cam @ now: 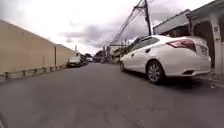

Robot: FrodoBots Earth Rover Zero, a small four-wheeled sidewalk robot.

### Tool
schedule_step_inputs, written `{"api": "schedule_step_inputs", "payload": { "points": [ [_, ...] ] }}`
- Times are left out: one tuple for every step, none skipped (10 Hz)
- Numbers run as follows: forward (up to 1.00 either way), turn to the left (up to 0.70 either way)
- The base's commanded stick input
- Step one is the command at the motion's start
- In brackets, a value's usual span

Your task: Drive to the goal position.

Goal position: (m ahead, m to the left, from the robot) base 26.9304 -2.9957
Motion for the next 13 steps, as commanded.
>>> {"api": "schedule_step_inputs", "payload": {
  "points": [
    [0.7,0.0],
    [0.7,0.0],
    [0.7,0.0],
    [0.7,0.0],
    [0.7,0.0],
    [0.7,0.0],
    [0.7,0.0],
    [0.7,0.0],
    [0.7,0.0],
    [0.7,0.0],
    [0.7,0.0],
    [0.7,0.0],
    [0.7,0.0]
  ]
}}
